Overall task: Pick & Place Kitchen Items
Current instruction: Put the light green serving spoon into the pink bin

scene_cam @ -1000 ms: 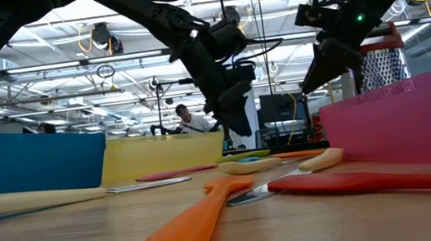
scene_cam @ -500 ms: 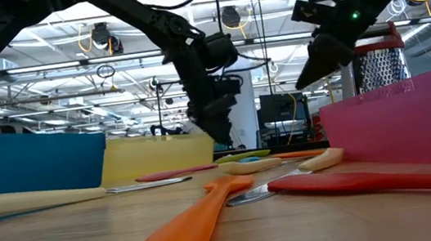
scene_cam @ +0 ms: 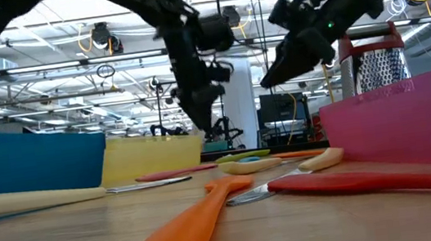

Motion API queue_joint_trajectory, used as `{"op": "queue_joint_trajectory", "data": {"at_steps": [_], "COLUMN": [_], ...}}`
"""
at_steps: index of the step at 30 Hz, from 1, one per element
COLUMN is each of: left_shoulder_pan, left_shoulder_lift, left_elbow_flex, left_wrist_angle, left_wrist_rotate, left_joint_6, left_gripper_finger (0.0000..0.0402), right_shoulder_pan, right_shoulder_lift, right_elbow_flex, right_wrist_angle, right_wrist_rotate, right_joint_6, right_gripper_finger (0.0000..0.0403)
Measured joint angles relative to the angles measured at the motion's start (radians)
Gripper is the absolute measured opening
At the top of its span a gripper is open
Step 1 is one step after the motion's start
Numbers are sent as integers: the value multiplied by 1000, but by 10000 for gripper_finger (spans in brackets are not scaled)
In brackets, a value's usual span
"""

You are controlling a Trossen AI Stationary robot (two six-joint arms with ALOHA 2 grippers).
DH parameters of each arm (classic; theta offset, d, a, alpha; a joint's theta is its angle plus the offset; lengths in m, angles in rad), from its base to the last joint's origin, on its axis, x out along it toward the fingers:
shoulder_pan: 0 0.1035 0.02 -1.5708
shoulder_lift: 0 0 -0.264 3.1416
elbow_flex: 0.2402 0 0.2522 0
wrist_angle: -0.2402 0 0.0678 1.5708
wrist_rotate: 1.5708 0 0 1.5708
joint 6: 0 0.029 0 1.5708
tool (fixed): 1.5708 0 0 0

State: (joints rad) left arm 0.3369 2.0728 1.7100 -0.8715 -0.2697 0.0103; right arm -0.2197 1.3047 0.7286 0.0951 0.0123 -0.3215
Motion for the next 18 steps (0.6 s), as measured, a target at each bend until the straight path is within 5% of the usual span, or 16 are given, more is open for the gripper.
{"op": "queue_joint_trajectory", "data": {"at_steps": [9,18], "left_shoulder_pan": [-68,-157], "left_shoulder_lift": [-239,-469], "left_elbow_flex": [0,-71], "left_wrist_angle": [-125,-146], "left_wrist_rotate": [-64,-267], "left_joint_6": [-119,-243], "left_gripper_finger": [168,168], "right_shoulder_pan": [-123,-277], "right_shoulder_lift": [159,418], "right_elbow_flex": [239,388], "right_wrist_angle": [-176,-238], "right_wrist_rotate": [-16,-98], "right_joint_6": [-117,-156], "right_gripper_finger": [164,164]}}
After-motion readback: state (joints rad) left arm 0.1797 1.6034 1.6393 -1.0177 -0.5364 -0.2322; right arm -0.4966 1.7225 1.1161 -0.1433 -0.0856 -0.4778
